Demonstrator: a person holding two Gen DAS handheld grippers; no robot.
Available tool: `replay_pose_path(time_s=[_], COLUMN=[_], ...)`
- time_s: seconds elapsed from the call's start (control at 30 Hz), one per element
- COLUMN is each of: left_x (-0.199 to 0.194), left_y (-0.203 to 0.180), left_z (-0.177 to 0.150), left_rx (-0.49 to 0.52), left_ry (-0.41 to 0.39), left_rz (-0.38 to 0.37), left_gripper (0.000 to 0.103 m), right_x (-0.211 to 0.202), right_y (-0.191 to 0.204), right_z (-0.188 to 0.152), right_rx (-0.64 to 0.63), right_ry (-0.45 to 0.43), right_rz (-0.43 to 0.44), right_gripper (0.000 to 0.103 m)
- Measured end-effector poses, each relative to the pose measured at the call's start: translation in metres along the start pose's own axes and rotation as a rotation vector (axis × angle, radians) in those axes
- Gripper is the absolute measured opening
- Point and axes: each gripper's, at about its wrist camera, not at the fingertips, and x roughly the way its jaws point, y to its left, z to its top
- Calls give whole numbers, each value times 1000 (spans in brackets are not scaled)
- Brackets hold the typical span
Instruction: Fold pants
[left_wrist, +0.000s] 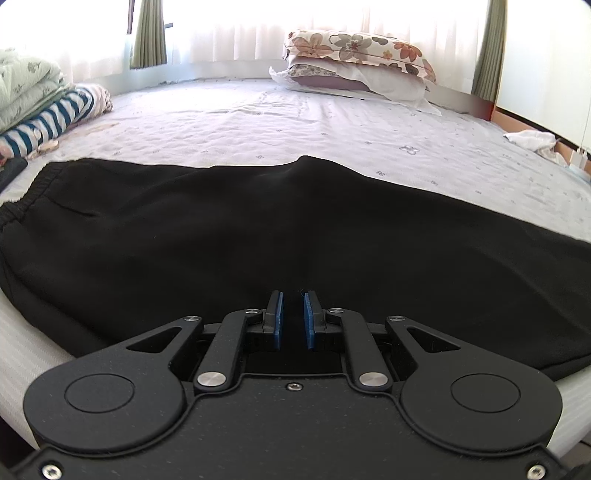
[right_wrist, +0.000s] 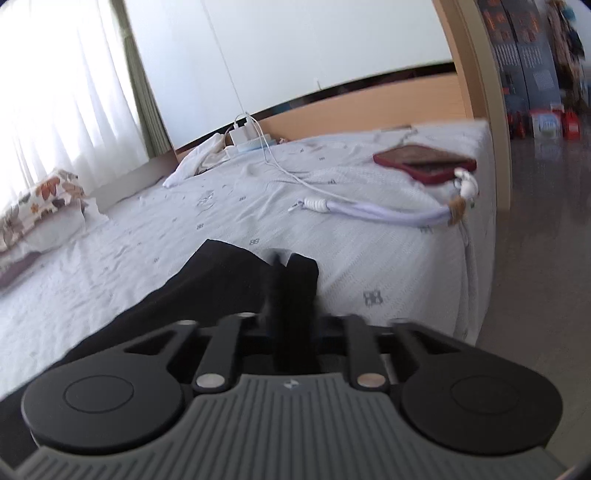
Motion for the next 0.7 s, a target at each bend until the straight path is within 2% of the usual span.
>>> replay_pose_path(time_s=[0.07,0.17,0.23,0.33,0.43,0.57,0.7], left_x=[-5,-16,-22,-31,-46,-61,-67], left_y=[6,17,24,34,41,59,75], left_z=[3,4,3,2,-3,-1,0], left_rx=[-42,-104,-121,-123,-88,-112,-107], left_ry=[8,-8,-24,-56,-143,-211,-230], left_rz=[-16,-41,-41,-18,50,53,47], left_gripper=[13,13,14,15,18,24,26], right_x=[-5,-19,-29,-45,-67,-117,-154], right_y=[-1,24,53,120,199,292,330], right_z=[-2,-1,0,-11,-48,-130,-197], right_rx=[42,-24,-61,-144,-236,-465,-624], right_ry=[2,-12,-4,50,166,325,427], right_rz=[21,36,114,267,448,702,806], right_gripper=[10,9,9,9,9,9,15])
